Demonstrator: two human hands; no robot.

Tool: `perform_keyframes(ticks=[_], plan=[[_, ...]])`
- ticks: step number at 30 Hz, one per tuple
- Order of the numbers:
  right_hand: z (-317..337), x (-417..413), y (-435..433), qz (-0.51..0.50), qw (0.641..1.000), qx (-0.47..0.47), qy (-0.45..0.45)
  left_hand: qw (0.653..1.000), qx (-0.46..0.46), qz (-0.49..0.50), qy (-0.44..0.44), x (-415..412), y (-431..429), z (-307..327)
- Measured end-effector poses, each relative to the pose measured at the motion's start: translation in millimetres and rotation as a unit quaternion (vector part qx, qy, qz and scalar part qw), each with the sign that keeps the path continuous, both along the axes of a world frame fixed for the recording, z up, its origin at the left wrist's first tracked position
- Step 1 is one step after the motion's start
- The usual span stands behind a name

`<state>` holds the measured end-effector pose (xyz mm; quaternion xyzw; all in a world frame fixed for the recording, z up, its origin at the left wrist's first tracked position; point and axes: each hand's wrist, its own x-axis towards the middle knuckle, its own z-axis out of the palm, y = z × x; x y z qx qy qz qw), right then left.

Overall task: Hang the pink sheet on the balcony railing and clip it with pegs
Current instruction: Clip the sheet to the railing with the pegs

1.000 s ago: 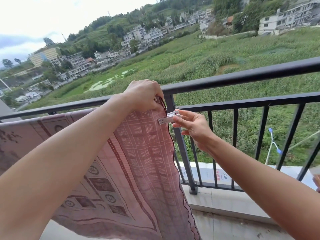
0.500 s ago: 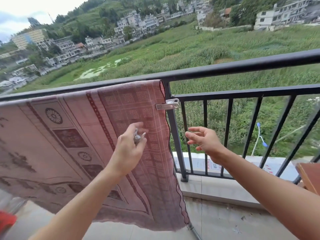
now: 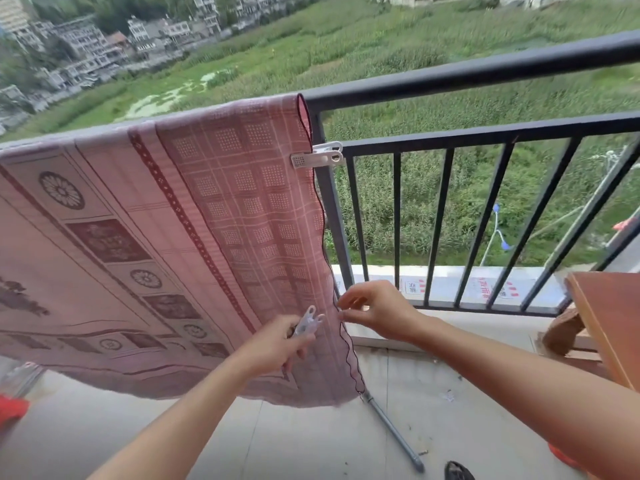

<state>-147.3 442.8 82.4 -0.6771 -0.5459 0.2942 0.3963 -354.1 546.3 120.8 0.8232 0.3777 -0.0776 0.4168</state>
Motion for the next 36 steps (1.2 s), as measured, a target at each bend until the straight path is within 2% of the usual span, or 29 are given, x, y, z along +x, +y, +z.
perform_keyframes(ticks=[4, 8, 10, 12, 14, 15, 16, 17, 20, 21, 22, 24, 32, 36], plan=[[-2, -4, -2, 0.041, 0.998, 0.014, -0.054, 0.995, 0.061, -0.076, 0.016, 17, -9, -2], [-10, 4, -3, 0.031, 0.996, 0.042, -0.078, 0.993, 0.073, -0.087, 0.031, 33, -3, -7], [-14, 13, -6, -0.006, 0.997, 0.061, -0.043, 0.976, 0.183, -0.113, 0.023, 44, 5, -8], [-17, 27, -10, -0.049, 0.997, 0.064, -0.014, 0.915, 0.364, -0.166, -0.041, 60, 14, -5], [-19, 44, -18, -0.085, 0.995, 0.042, -0.018, 0.826, 0.507, -0.222, -0.112, 83, 22, 5], [-21, 52, -23, -0.098, 0.995, 0.030, -0.019, 0.773, 0.570, -0.253, -0.117, 97, 26, 11], [-24, 58, -27, -0.109, 0.994, 0.018, -0.018, 0.727, 0.619, -0.288, -0.079, 111, 30, 18], [-27, 63, -30, -0.120, 0.993, 0.008, -0.018, 0.690, 0.649, -0.319, -0.007, 123, 32, 27], [-34, 73, -37, -0.139, 0.990, -0.030, -0.003, 0.625, 0.620, -0.358, 0.311, 155, 33, 46], [-36, 75, -39, -0.136, 0.990, -0.038, -0.002, 0.612, 0.597, -0.354, 0.379, 163, 33, 47], [-38, 76, -40, -0.129, 0.990, -0.047, -0.004, 0.620, 0.571, -0.343, 0.414, 170, 34, 46], [-45, 80, -46, -0.126, 0.990, -0.062, 0.001, 0.658, 0.530, -0.330, 0.422, 183, 36, 43], [-57, 93, -69, -0.161, 0.983, -0.081, 0.028, 0.756, 0.504, -0.291, 0.301, 188, 39, 40], [-54, 89, -67, -0.183, 0.979, -0.074, 0.049, 0.783, 0.458, -0.331, 0.262, 193, 44, 38]])
